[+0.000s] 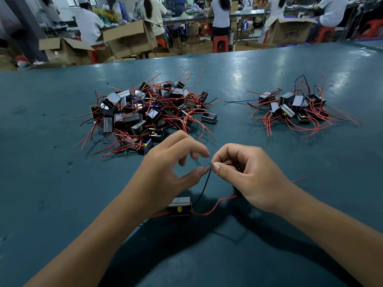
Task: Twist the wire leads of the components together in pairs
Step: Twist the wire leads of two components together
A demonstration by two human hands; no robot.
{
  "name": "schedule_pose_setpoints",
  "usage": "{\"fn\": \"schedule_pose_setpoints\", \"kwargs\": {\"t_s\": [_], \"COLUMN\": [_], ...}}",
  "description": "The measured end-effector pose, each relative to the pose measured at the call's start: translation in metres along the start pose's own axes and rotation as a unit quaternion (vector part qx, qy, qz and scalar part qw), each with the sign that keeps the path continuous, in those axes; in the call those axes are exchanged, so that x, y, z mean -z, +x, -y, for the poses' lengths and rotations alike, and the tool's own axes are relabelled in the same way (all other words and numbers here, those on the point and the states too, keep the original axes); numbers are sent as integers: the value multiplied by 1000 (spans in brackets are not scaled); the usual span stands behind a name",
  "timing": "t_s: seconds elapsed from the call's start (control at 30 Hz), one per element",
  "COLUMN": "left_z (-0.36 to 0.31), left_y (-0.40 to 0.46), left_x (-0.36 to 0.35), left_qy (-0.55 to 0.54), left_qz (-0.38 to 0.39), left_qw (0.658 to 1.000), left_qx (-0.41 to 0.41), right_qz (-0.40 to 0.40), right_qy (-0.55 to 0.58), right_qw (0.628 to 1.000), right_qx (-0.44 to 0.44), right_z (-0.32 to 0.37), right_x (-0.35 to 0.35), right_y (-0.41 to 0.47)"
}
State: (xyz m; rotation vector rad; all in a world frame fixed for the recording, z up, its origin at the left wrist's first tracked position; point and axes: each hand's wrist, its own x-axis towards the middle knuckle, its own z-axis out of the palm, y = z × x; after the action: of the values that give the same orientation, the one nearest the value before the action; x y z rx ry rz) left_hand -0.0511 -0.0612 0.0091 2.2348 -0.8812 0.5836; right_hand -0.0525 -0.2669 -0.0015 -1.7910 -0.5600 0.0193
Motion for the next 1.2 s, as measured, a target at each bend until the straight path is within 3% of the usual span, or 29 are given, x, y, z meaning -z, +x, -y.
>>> {"fn": "schedule_pose_setpoints", "kwargs": {"t_s": [0.13,0.2,0.3,0.5,0.77,0.87,1.0,1.07,1.2], "left_z": [2,1,2,-2,2,3,6,8,10], "left_y": [-1,-2,-3,-1,-4,-5,-3,-2,-2], "left_x": [1,0,-6,-10,-5,-5,-2,-2,-5], "left_qy": [19,-59,-219,-309,-308,-261,-71,-3,21], "left_qz": [-9,14,118,109,114,106,2,-13,-22], "left_qw": [1000,992,941,915,917,936,994,1000,999], "left_qx": [11,108,228,236,227,210,82,3,-34], "right_qz": [-1,-8,-22,-36,-33,-38,-41,-37,-22], "right_qy": [1,4,0,22,31,41,68,80,94], "right_qw": [1000,1000,1000,999,999,998,995,994,993], "right_qx": [0,0,-2,-20,-29,-41,-59,-62,-64], "right_z": [-1,-2,-3,-3,-3,-4,-5,-6,-7], "right_x": [1,2,2,6,4,3,3,3,3], "right_y": [0,-1,0,2,4,4,5,6,7]}}
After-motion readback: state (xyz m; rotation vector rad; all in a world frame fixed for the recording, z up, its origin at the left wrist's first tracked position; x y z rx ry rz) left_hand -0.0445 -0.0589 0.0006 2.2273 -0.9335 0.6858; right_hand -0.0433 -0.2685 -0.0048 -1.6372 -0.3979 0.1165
